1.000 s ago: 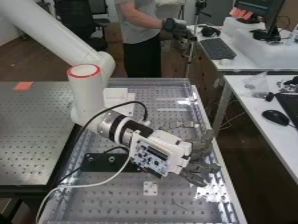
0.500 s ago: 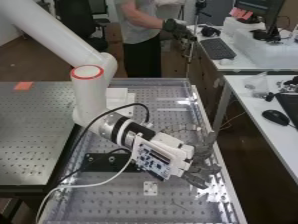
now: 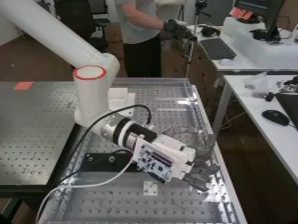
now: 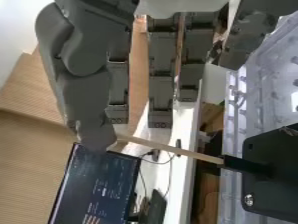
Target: Grab the chopstick and place it in the clear container
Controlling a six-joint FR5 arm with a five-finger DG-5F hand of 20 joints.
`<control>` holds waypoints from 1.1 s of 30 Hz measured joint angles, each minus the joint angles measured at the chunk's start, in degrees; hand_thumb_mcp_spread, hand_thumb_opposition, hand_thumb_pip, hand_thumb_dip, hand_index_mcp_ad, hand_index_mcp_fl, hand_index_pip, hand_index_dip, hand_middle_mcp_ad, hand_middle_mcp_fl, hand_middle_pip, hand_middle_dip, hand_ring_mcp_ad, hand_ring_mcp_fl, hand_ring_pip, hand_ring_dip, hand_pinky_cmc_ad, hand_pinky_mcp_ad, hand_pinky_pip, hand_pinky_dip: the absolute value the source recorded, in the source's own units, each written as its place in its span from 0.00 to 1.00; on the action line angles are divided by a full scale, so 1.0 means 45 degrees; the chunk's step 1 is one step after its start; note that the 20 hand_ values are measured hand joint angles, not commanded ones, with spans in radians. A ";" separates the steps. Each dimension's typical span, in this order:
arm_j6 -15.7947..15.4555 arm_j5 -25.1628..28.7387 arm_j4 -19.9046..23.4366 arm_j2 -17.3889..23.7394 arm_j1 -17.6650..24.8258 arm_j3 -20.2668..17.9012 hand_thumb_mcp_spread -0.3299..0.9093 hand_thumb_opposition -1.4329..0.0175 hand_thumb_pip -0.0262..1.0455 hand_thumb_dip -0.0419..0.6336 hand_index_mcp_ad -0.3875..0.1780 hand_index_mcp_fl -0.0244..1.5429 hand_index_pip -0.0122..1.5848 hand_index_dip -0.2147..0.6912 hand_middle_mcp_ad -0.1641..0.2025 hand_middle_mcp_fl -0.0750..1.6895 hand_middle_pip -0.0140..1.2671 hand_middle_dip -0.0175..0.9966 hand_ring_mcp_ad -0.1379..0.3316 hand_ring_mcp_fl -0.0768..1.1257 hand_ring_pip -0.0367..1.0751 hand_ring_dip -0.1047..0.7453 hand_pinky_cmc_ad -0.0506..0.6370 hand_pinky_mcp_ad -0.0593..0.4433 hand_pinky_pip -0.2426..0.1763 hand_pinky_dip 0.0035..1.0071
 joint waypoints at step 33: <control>-0.0171 0.0171 -0.0060 -0.0118 -0.0056 0.0144 0.95 0.32 0.41 0.48 0.18 0.53 0.61 0.51 0.48 0.63 0.36 0.75 0.44 0.56 0.12 0.72 0.55 0.65 0.58 0.15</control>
